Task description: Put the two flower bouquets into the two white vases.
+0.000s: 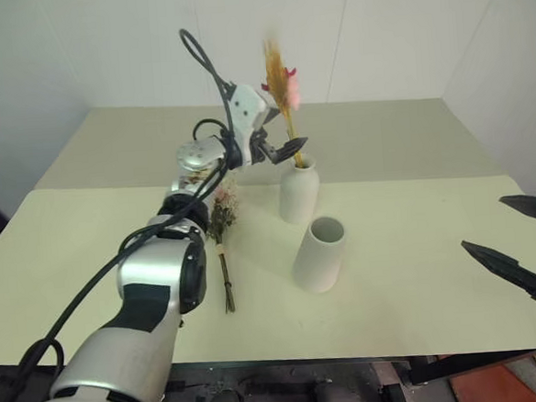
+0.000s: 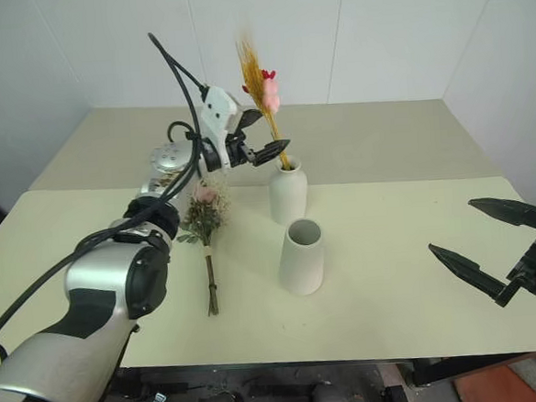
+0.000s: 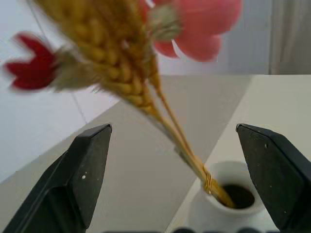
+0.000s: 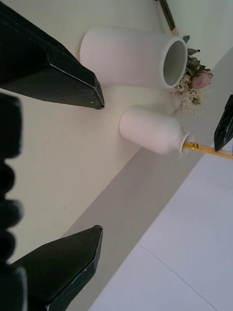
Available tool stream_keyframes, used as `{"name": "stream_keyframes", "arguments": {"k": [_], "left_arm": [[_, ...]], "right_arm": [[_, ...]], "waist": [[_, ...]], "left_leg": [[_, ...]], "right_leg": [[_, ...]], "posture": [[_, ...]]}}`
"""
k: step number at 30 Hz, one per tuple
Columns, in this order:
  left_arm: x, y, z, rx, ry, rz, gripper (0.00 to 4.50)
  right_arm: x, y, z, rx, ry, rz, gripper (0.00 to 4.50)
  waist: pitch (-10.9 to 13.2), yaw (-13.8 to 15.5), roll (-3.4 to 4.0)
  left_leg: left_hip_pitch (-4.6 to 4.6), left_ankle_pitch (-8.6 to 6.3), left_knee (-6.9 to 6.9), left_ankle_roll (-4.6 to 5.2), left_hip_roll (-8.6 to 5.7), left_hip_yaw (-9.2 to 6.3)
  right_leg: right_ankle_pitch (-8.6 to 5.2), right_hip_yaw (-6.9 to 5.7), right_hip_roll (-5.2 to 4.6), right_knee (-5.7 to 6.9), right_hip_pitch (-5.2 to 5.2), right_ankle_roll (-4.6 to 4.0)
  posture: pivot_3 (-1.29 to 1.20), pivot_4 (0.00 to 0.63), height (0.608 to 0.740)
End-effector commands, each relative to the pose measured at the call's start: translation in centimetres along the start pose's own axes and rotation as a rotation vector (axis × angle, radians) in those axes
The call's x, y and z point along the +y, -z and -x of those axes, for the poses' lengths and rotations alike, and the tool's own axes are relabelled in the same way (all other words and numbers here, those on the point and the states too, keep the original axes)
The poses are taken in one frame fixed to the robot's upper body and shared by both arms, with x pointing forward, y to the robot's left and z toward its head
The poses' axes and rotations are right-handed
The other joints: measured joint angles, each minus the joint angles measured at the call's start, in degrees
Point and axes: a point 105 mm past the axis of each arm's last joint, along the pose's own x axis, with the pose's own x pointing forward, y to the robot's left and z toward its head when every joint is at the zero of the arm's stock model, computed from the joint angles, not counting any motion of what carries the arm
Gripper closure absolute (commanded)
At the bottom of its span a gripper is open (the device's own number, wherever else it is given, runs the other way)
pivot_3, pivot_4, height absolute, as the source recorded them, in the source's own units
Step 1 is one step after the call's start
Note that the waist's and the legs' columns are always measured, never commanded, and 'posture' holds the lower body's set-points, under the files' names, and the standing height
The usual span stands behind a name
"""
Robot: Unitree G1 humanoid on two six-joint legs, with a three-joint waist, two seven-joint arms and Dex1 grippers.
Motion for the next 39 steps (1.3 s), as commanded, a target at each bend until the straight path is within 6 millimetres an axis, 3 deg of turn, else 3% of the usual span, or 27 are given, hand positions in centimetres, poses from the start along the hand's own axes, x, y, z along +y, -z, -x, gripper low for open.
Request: {"name": "stream_keyframes", "arguments": {"k": [1,6,11,13,16,21,23,32,39], "left_arm": [[0.6,-2.7,1.3,-0.089,0.076,0.028,0.03],[3.2,-2.0,4.6,0.069,0.023,-0.01,0.03],[6.4,-1.1,7.3,0.197,-0.207,0.023,0.03],[6.6,-0.5,8.5,0.287,-0.276,0.056,0.03],[4.7,0.0,10.0,0.433,-0.392,0.059,0.03],[-1.4,0.2,12.1,0.632,-0.458,0.242,0.03],[-2.8,0.3,12.5,0.663,-0.46,0.295,0.03],[-3.7,4.4,13.5,0.825,-0.401,0.508,0.03],[-4.3,7.1,13.3,0.933,-0.431,0.75,0.03]], "right_arm": [[-0.4,-0.4,-0.2,-0.011,-0.01,0.039,0.0],[-1.0,-0.3,-0.6,-0.015,-0.019,0.039,0.0],[-1.1,-0.1,-0.7,-0.013,-0.023,0.041,0.0],[-1.2,-0.1,-0.8,-0.015,-0.018,0.043,0.0],[-1.3,-0.2,-0.8,-0.017,-0.028,0.046,0.0],[-2.0,0.1,-0.9,0.002,-0.059,0.049,0.0],[-2.4,0.2,-1.1,0.007,-0.074,0.049,0.0],[-3.2,0.1,-2.6,-0.012,-0.107,0.062,0.0],[-3.0,-0.2,-2.2,-0.001,-0.105,0.068,0.0]], "waist": [[0.0,0.04,0.0],[0.0,0.17,0.01],[-0.01,0.15,0.02],[-0.02,0.22,0.04],[-0.03,0.02,0.06],[-0.03,0.13,0.06],[-0.04,0.15,0.09],[-0.08,-0.53,0.15],[-0.08,-0.02,0.15]], "left_leg": [[0.0,0.0,0.0,0.0,0.0,0.0],[-0.01,0.0,0.02,0.01,0.0,-0.01],[-0.01,0.0,0.01,0.01,0.0,-0.03],[0.0,0.0,0.03,0.01,0.0,-0.03],[0.0,0.0,0.03,0.01,0.02,-0.04],[-0.14,0.01,0.1,0.01,0.02,-0.08],[-0.1,0.01,0.16,0.01,0.01,-0.12],[0.38,0.01,0.14,0.02,-0.02,-0.26],[0.36,0.01,0.13,0.02,-0.05,-0.29]], "right_leg": [[0.01,0.0,0.0,0.01,0.0,-0.01],[0.01,-0.01,0.0,0.03,0.02,-0.01],[0.01,0.0,0.01,0.06,0.01,-0.01],[0.01,-0.01,0.0,0.08,0.02,-0.01],[0.0,0.0,0.0,0.13,0.0,-0.02],[0.06,-0.02,0.01,0.17,-0.11,-0.11],[0.0,-0.03,0.01,0.19,-0.03,-0.01],[-0.12,0.04,0.09,0.69,0.04,-0.21],[-0.15,0.04,0.06,0.72,0.04,-0.19]], "posture": [[0.0,0.15,0.74],[0.0,0.15,0.74],[0.0,0.15,0.74],[0.0,0.15,0.74],[0.0,0.15,0.74],[0.0,0.15,0.74],[0.0,0.15,0.74],[0.0,0.15,0.74],[0.0,0.15,0.74]]}}
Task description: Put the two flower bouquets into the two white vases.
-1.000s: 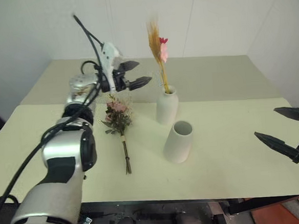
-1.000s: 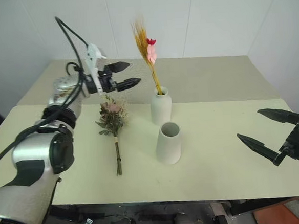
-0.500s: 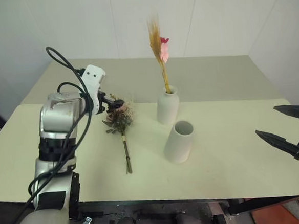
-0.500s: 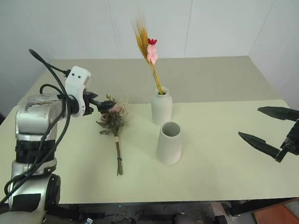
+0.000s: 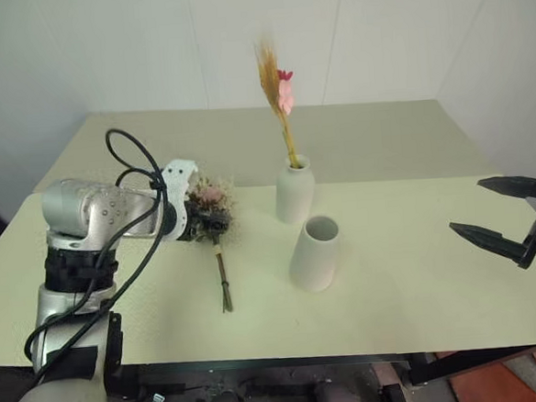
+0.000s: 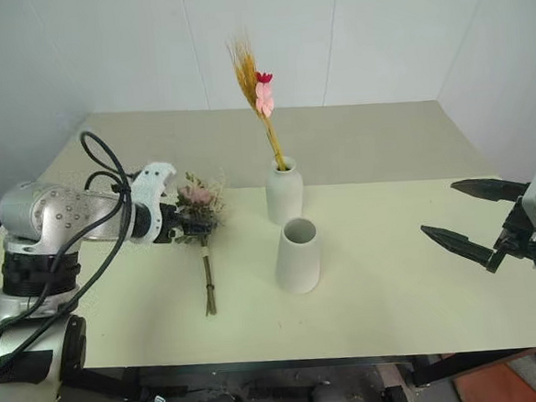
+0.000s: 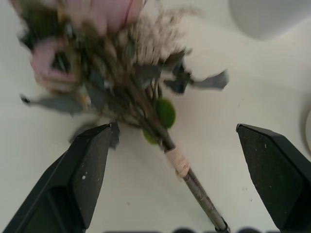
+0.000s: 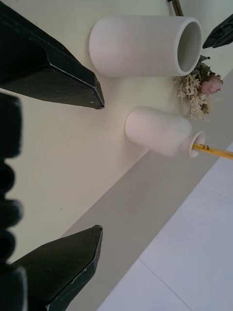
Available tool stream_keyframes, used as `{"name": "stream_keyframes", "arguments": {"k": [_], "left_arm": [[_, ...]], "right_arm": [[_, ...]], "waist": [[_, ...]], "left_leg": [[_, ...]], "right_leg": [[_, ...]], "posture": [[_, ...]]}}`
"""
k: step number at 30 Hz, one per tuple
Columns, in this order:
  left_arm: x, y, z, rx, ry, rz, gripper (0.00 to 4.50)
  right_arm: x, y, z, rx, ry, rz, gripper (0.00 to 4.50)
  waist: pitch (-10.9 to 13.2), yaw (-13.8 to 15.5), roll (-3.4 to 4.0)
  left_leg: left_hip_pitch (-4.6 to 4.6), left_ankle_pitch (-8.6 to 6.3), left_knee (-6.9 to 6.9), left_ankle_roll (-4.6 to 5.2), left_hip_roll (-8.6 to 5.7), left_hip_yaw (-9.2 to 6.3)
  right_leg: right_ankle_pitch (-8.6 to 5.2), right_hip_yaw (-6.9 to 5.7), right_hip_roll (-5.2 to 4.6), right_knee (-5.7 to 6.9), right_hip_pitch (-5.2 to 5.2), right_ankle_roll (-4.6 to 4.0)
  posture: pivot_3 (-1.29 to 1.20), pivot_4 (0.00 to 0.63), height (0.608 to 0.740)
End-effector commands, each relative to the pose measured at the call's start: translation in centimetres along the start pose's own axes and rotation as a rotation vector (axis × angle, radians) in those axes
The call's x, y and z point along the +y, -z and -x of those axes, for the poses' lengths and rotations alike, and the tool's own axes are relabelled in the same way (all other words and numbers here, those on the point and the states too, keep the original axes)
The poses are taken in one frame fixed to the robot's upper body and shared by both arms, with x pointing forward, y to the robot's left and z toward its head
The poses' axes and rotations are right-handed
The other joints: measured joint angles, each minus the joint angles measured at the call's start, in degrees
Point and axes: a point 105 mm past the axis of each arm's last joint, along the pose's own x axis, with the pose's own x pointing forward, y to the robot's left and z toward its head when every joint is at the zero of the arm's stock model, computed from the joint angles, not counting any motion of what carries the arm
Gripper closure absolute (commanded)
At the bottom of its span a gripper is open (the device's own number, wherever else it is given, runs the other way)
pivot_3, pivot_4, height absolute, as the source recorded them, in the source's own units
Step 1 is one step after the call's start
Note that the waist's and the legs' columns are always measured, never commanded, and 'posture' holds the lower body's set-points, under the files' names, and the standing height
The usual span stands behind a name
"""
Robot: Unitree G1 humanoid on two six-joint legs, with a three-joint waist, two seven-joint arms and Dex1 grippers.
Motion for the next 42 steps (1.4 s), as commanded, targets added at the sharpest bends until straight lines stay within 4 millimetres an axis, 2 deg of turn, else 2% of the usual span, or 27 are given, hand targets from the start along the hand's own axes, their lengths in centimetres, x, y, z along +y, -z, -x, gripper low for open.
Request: {"name": "stream_keyframes", "arguments": {"k": [1,5,10,13,16,25,28,30,32,33,36,37,38,40,42], "left_arm": [[-0.9,-0.4,-0.2,0.029,0.014,0.042,0.03],[-1.1,1.1,-1.4,0.097,-0.009,0.086,0.03],[-1.6,1.2,-2.6,0.143,-0.032,0.145,0.03],[-1.3,1.6,-3.3,0.176,-0.062,0.185,0.62],[-0.6,2.0,-3.9,0.199,-0.101,0.229,1.61],[-0.4,0.8,-4.2,0.174,-0.142,0.268,4.35],[-0.1,0.8,-4.2,0.166,-0.15,0.29,4.39],[0.5,0.0,-3.8,0.113,-0.157,0.307,4.39],[1.1,-1.2,-3.0,0.025,-0.151,0.308,4.39],[1.6,-2.6,-2.3,-0.083,-0.149,0.314,4.39],[3.7,-7.4,2.0,-0.471,-0.142,0.319,4.39],[4.0,-8.4,3.1,-0.557,-0.145,0.303,4.39],[4.2,-9.9,5.1,-0.708,-0.098,0.267,4.39],[3.5,-12.1,9.1,-0.945,0.04,0.201,4.39],[1.8,-13.2,12.3,-1.099,0.214,0.099,4.39]], "right_arm": [[-0.3,-1.5,0.7,-0.008,0.014,0.06,0.0],[-0.4,-1.9,1.3,0.003,0.021,0.067,0.0],[-0.3,-2.0,1.4,0.011,0.03,0.07,0.0],[-0.2,-2.0,1.5,0.013,0.036,0.068,0.0],[-0.2,-2.0,1.6,0.017,0.043,0.066,0.0],[-0.2,-1.8,1.7,0.021,0.047,0.066,0.0],[-0.2,-1.8,1.7,0.022,0.048,0.064,0.0],[-0.1,-1.7,1.8,0.023,0.047,0.062,0.0],[-0.1,-1.8,2.1,0.024,0.048,0.062,0.0],[-0.2,-1.8,2.4,0.023,0.05,0.061,0.0],[-0.5,-2.2,3.5,0.018,0.055,0.058,0.0],[-0.6,-2.2,3.8,0.018,0.054,0.056,0.0],[-0.6,-2.3,4.2,0.011,0.045,0.047,0.0],[-0.8,-2.4,4.8,0.008,0.022,0.036,0.0],[-0.9,-2.2,5.3,0.01,-0.009,0.028,0.0]], "waist": [[0.0,0.16,0.0],[0.0,0.36,0.0],[0.0,0.37,0.0],[0.0,0.37,0.0],[-0.01,0.32,0.01],[-0.03,0.44,0.01],[-0.03,0.42,0.01],[-0.03,0.36,0.01],[-0.02,0.31,-0.01],[-0.02,0.27,-0.02],[0.01,-0.06,-0.06],[0.02,-0.15,-0.08],[0.02,-0.19,-0.08],[0.02,-0.14,-0.08],[0.02,-0.02,-0.08]], "left_leg": [[-0.01,0.0,0.0,0.0,-0.01,0.0],[-0.03,0.0,0.0,-0.01,-0.03,0.0],[0.02,0.0,0.0,-0.02,-0.08,0.0],[0.06,0.01,0.0,-0.03,-0.11,0.0],[0.08,0.01,-0.01,-0.04,-0.12,0.0],[0.09,0.06,-0.02,-0.16,-0.19,-0.03],[0.07,0.06,-0.05,-0.16,-0.19,-0.03],[0.08,0.06,-0.06,-0.16,-0.19,-0.03],[0.08,0.06,-0.06,-0.17,-0.19,-0.03],[0.05,0.07,-0.07,-0.17,-0.19,-0.03],[-0.01,0.11,-0.21,-0.26,-0.18,-0.03],[-0.05,0.12,-0.26,-0.27,-0.17,-0.03],[-0.07,0.13,-0.3,-0.29,-0.17,-0.03],[-0.06,0.13,-0.33,-0.29,-0.17,-0.03],[-0.05,0.13,-0.32,-0.28,-0.18,-0.03]], "right_leg": [[0.0,0.0,0.0,0.0,-0.01,0.0],[0.01,0.0,-0.02,-0.02,0.0,-0.01],[0.02,0.0,-0.02,-0.02,0.03,-0.02],[0.02,0.0,-0.02,-0.03,0.06,-0.03],[0.01,0.01,-0.02,-0.06,0.09,-0.03],[0.02,0.0,-0.06,-0.11,0.12,-0.02],[0.02,0.0,-0.06,-0.13,0.1,-0.01],[0.02,0.0,-0.06,-0.12,0.1,-0.01],[0.02,0.0,-0.06,-0.12,0.08,-0.01],[0.02,0.0,-0.06,-0.11,0.04,-0.01],[0.03,0.01,-0.04,-0.16,-0.06,-0.02],[0.04,0.0,-0.03,-0.18,-0.12,-0.04],[0.04,0.01,-0.03,-0.19,-0.14,-0.06],[0.05,0.01,-0.03,-0.28,-0.1,-0.06],[0.06,-0.01,-0.04,-0.4,-0.02,-0.06]], "posture": [[0.0,0.15,0.74],[0.0,0.15,0.74],[0.0,0.15,0.74],[0.0,0.15,0.74],[0.0,0.15,0.74],[0.0,0.15,0.74],[0.0,0.15,0.74],[0.0,0.15,0.74],[0.0,0.15,0.74],[0.0,0.15,0.74],[0.0,0.15,0.74],[0.0,0.15,0.74],[0.0,0.15,0.74],[0.0,0.15,0.74],[0.0,0.15,0.74]]}}
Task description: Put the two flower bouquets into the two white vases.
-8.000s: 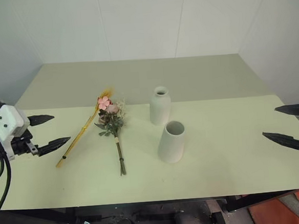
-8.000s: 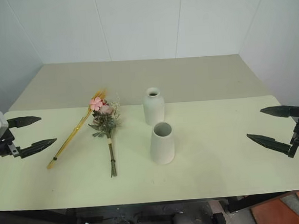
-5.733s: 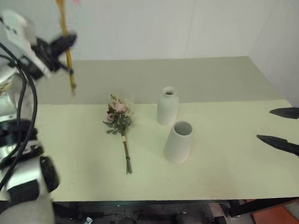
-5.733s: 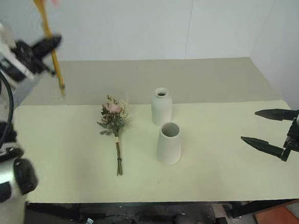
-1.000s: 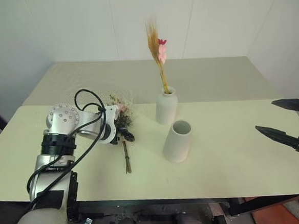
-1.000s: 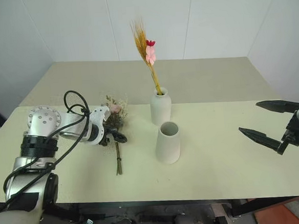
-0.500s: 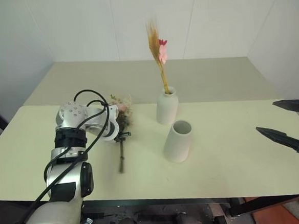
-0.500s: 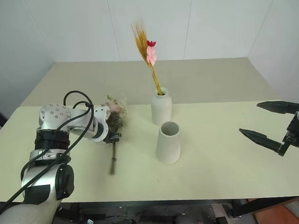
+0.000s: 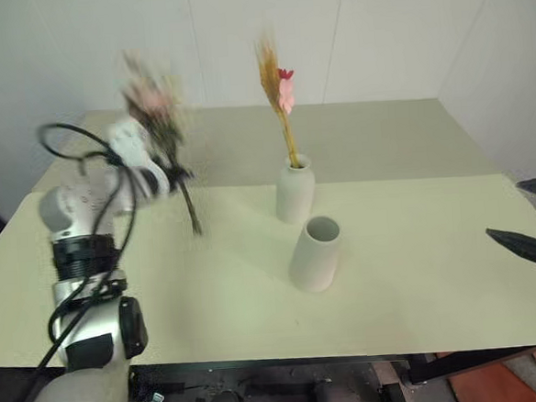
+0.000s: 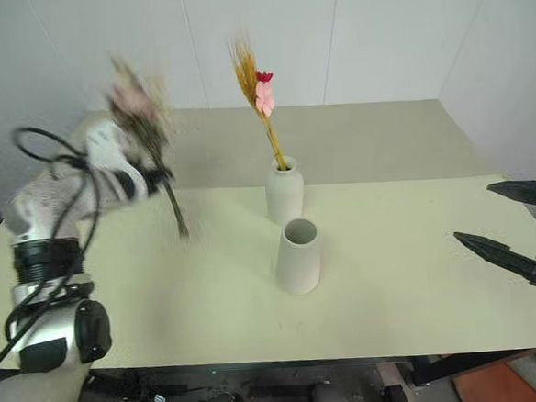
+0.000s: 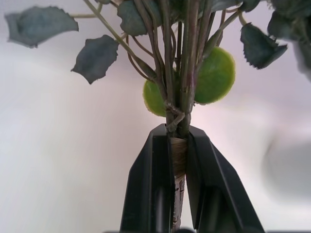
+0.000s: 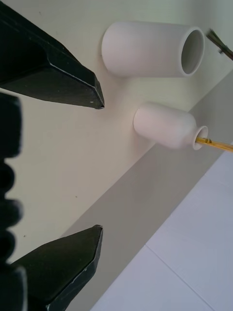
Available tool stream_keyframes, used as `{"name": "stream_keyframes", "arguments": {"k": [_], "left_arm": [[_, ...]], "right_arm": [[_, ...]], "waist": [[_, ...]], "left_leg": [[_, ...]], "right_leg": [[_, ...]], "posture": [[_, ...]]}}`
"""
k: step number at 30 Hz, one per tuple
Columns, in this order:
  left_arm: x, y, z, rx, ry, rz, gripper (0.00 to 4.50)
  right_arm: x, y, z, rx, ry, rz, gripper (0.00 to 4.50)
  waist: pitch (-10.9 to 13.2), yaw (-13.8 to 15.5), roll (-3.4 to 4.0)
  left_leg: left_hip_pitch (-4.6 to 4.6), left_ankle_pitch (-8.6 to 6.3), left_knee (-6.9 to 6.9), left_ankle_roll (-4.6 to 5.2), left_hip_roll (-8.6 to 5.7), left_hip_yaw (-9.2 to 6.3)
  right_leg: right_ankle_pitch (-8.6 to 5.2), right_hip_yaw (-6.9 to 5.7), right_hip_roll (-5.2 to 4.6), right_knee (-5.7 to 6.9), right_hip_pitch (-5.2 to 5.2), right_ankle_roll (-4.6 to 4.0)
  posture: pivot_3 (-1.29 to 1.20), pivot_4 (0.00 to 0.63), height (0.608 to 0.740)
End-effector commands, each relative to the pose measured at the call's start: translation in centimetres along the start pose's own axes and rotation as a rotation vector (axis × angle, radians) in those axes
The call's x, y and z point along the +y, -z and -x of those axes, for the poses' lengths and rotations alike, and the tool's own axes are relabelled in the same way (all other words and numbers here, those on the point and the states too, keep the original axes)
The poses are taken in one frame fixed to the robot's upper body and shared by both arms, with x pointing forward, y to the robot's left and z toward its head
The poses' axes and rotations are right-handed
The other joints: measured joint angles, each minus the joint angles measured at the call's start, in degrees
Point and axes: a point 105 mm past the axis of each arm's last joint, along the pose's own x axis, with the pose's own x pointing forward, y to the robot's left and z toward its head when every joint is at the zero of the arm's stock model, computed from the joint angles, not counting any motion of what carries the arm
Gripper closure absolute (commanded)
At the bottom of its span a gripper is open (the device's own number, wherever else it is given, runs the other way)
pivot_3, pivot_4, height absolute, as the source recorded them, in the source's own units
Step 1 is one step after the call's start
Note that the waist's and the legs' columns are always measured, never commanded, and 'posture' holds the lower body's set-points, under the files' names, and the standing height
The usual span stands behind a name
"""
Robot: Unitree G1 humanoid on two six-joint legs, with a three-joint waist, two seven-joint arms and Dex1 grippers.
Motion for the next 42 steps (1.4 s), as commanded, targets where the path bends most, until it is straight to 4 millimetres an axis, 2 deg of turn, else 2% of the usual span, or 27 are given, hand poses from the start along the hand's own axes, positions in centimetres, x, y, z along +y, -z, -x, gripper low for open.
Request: {"name": "stream_keyframes", "arguments": {"k": [1,3,5,8,12,17,21,28,34,42], "left_arm": [[-5.0,-6.4,3.4,-0.32,0.423,-0.02,4.39],[-7.0,-7.8,4.8,-0.402,0.634,0.024,4.39],[-9.5,-8.0,5.7,-0.43,0.827,-0.015,4.39],[-12.6,-6.7,6.1,-0.413,1.039,-0.093,4.39],[-15.4,-4.9,5.8,-0.374,1.234,-0.055,4.39],[-16.6,-2.9,5.4,-0.341,1.403,0.039,4.39],[-17.6,-1.1,4.3,-0.267,1.454,0.093,4.39],[-19.0,2.1,4.8,-0.144,1.564,0.018,4.39],[-19.5,3.6,4.4,-0.104,1.581,0.013,4.39],[-19.7,6.6,3.8,-0.022,1.594,-0.09,4.39]], "right_arm": [[-0.6,-0.8,1.3,-0.016,-0.038,0.021,0.0],[-0.7,-0.6,1.6,-0.013,-0.075,0.023,0.0],[-0.6,-0.5,1.9,-0.018,-0.123,0.011,0.0],[-0.4,-0.1,2.7,-0.001,-0.186,0.001,0.0],[-0.6,0.4,3.7,0.029,-0.224,-0.019,0.0],[-0.9,0.7,4.5,0.065,-0.222,-0.028,0.0],[-0.7,0.8,4.9,0.084,-0.211,-0.03,0.0],[-0.1,0.8,5.5,0.102,-0.201,-0.036,0.0],[0.2,0.9,5.7,0.112,-0.198,-0.039,0.0],[0.6,1.4,5.5,0.128,-0.194,-0.054,0.0]], "waist": [[0.0,0.06,0.0],[-0.01,0.41,0.01],[0.0,0.63,0.0],[-0.01,0.7,0.0],[-0.01,0.45,0.02],[-0.01,-0.48,0.01],[-0.01,-0.76,0.01],[0.0,-1.17,0.0],[0.0,-1.23,0.0],[0.0,-1.18,0.0]], "left_leg": [[0.0,0.0,0.0,0.0,0.0,0.0],[0.01,0.0,0.02,0.01,0.01,0.0],[-0.06,0.01,0.04,0.02,-0.01,0.0],[-0.2,0.03,0.12,0.05,-0.01,0.0],[-0.23,0.04,0.16,0.06,-0.01,0.0],[-0.23,0.04,0.14,0.08,0.0,-0.02],[-0.24,0.04,0.15,0.09,-0.01,-0.03],[-0.26,0.04,0.13,0.08,-0.02,-0.06],[-0.24,0.04,0.14,0.09,-0.02,-0.06],[-0.25,0.04,0.14,0.08,-0.02,-0.07]], "right_leg": [[0.06,0.0,0.0,-0.13,0.04,0.0],[0.1,-0.02,-0.01,-0.26,0.16,-0.01],[0.1,-0.02,-0.01,-0.31,0.18,0.01],[0.13,-0.02,0.0,-0.34,0.18,0.06],[0.15,0.0,0.0,-0.38,0.21,0.15],[0.15,0.08,0.05,-0.32,0.12,0.16],[0.16,0.09,0.04,-0.33,0.12,0.19],[0.14,0.09,0.05,-0.34,0.1,0.22],[0.14,0.09,0.05,-0.33,0.11,0.22],[0.14,0.09,0.04,-0.36,0.11,0.22]], "posture": [[0.0,0.15,0.74],[0.0,0.15,0.74],[0.0,0.15,0.74],[0.0,0.15,0.74],[0.0,0.15,0.74],[0.0,0.15,0.74],[0.0,0.15,0.74],[0.0,0.15,0.74],[0.0,0.15,0.74],[0.0,0.15,0.74]]}}
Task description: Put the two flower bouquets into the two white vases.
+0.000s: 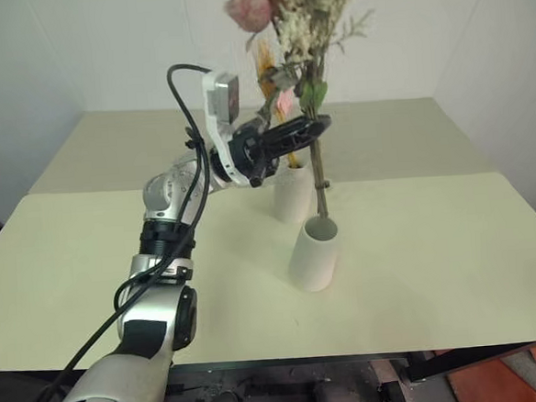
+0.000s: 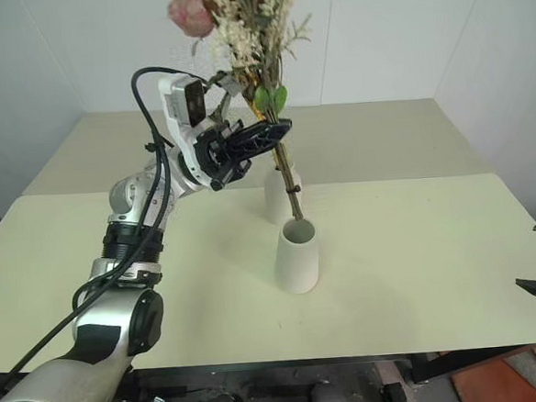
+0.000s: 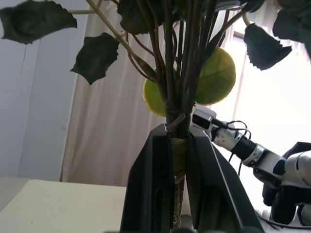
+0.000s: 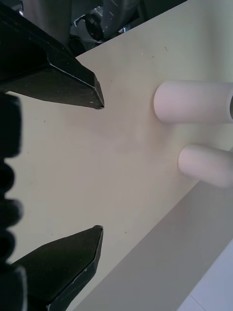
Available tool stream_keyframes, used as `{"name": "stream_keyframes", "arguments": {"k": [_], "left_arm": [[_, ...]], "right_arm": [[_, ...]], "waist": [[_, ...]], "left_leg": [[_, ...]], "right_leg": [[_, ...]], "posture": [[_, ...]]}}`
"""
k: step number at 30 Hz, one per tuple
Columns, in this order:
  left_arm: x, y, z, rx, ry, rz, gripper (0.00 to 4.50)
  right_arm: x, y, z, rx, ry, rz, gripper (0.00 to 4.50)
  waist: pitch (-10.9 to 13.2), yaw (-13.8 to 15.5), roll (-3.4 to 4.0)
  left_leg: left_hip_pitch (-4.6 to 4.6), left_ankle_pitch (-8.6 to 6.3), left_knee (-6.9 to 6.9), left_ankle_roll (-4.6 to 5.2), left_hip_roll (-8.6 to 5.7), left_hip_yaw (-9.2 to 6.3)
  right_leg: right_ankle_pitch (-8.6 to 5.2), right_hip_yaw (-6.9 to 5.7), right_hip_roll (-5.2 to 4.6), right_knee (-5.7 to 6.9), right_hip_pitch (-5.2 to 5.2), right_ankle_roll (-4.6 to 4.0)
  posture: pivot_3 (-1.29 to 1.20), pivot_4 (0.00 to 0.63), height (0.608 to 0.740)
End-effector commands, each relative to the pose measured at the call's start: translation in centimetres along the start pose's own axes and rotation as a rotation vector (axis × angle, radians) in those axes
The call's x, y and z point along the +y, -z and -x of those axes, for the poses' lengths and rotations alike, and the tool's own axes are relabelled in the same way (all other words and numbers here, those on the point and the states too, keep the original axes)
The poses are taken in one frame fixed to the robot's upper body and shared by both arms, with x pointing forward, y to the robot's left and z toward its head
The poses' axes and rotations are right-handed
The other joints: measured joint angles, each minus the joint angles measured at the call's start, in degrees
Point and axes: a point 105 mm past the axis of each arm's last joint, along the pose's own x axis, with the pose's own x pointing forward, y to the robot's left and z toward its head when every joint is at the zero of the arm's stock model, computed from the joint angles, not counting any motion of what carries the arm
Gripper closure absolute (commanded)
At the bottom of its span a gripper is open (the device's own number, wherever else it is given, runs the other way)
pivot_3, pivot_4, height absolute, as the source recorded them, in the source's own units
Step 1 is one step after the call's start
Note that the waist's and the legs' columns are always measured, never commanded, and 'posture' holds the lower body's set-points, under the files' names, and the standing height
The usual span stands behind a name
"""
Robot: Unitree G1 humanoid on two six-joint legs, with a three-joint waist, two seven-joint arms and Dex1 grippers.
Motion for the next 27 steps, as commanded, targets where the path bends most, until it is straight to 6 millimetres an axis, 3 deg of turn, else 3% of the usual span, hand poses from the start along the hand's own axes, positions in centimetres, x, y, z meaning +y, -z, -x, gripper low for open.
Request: {"name": "stream_keyframes", "arguments": {"k": [1,8,12,13,16,21,24,27], "left_arm": [[-0.1,1.0,-0.3,0.022,0.03,-0.015,4.39],[0.4,4.2,-0.9,0.154,0.032,-0.052,4.39],[0.3,4.4,-0.7,0.17,0.039,-0.045,4.39],[0.3,4.2,-0.6,0.163,0.037,-0.043,3.68],[-0.2,4.3,-0.2,0.188,0.06,-0.053,2.88],[-0.4,5.2,1.0,0.268,0.044,-0.079,1.14],[0.4,6.5,2.7,0.441,-0.027,-0.129,0.19],[1.3,6.5,4.2,0.565,-0.103,-0.2,0.03]], "right_arm": [[0.3,-0.5,0.3,-0.009,-0.005,0.02,0.0],[0.2,-0.5,0.0,-0.014,0.011,0.018,0.0],[0.3,-0.4,0.0,-0.013,0.014,0.019,0.0],[0.3,-0.4,-0.1,-0.013,0.015,0.02,0.0],[0.5,-0.2,-0.1,-0.009,0.016,0.02,0.0],[0.4,-0.1,-0.3,-0.01,0.017,0.021,0.0],[0.3,0.0,-0.6,-0.013,0.015,0.021,0.0],[0.1,0.0,-0.9,-0.016,0.014,0.022,0.0]], "waist": [[0.0,0.01,0.0],[0.0,-0.03,0.0],[0.0,-0.03,0.0],[0.0,-0.03,0.0],[0.0,-0.05,0.0],[-0.03,-0.07,0.06],[-0.03,-0.02,0.06],[-0.03,-0.13,0.06]], "left_leg": [[0.0,0.0,0.0,0.0,0.0,0.0],[0.0,0.0,0.0,0.0,0.0,-0.01],[-0.02,0.0,0.0,0.0,0.0,-0.01],[-0.01,0.0,0.0,0.01,0.0,-0.01],[-0.01,0.0,0.0,0.01,0.0,-0.01],[0.01,0.0,-0.02,0.01,0.0,-0.01],[0.0,0.0,0.0,0.01,0.0,-0.02],[0.02,0.0,-0.01,0.01,0.0,-0.02]], "right_leg": [[0.0,0.0,0.0,0.0,0.0,0.0],[0.0,0.0,0.0,0.01,-0.02,0.0],[0.0,0.0,0.0,0.0,-0.03,-0.01],[0.0,0.0,0.0,0.0,-0.02,-0.01],[0.0,0.0,0.0,0.01,-0.02,0.0],[-0.01,0.01,0.0,0.01,-0.01,-0.01],[0.0,0.0,0.0,0.01,-0.01,-0.01],[0.0,0.01,0.01,0.01,-0.01,-0.01]], "posture": [[0.0,0.15,0.74],[0.0,0.15,0.74],[0.0,0.15,0.74],[0.0,0.15,0.74],[0.0,0.15,0.74],[0.0,0.15,0.74],[0.0,0.15,0.74],[0.0,0.15,0.74]]}}
